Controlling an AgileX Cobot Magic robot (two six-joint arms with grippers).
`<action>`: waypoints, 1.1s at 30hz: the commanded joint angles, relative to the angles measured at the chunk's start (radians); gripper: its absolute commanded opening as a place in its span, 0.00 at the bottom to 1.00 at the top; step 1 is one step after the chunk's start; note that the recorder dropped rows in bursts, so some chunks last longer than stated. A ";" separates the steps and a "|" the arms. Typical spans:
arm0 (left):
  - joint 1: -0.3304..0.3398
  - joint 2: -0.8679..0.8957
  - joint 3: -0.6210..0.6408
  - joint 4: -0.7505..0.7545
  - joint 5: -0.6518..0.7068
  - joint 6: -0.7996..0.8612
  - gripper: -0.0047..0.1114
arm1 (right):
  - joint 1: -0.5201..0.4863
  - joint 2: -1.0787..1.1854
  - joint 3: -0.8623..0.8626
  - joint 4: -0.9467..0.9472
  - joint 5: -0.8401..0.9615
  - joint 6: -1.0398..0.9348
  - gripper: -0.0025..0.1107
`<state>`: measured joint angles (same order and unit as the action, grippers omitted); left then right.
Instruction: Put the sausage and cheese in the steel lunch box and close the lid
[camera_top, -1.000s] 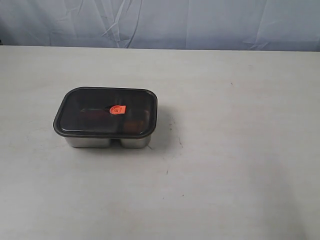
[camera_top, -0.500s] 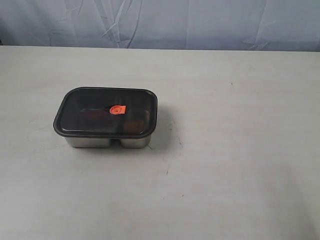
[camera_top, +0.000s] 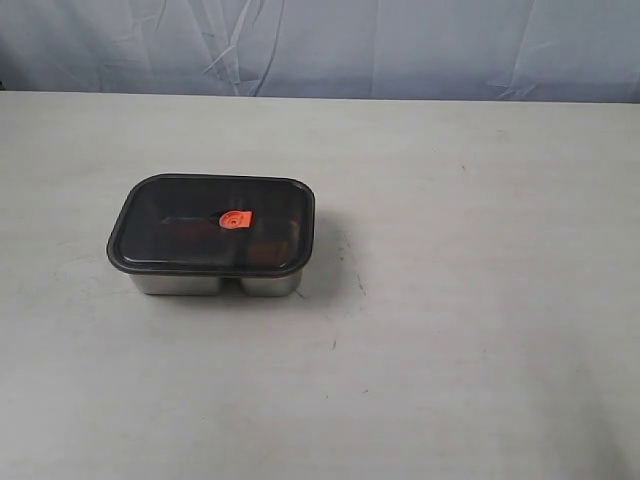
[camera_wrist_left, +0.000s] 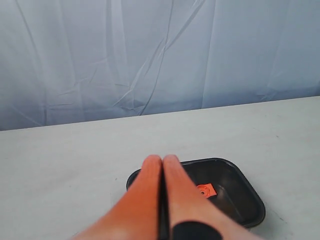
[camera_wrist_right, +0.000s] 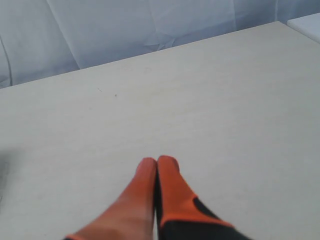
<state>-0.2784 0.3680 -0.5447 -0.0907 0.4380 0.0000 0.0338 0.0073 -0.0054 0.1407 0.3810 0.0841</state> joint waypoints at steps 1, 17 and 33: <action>-0.004 -0.007 0.001 0.003 -0.012 0.000 0.04 | -0.003 -0.007 0.005 0.004 -0.015 -0.002 0.01; 0.178 -0.273 0.438 0.023 -0.121 -0.016 0.04 | -0.003 -0.007 0.005 0.001 -0.014 -0.002 0.01; 0.218 -0.321 0.545 0.056 -0.214 -0.048 0.04 | -0.003 -0.007 0.005 0.001 -0.013 0.000 0.01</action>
<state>-0.0774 0.0544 -0.0033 -0.0511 0.2560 -0.0404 0.0338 0.0073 -0.0054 0.1448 0.3785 0.0858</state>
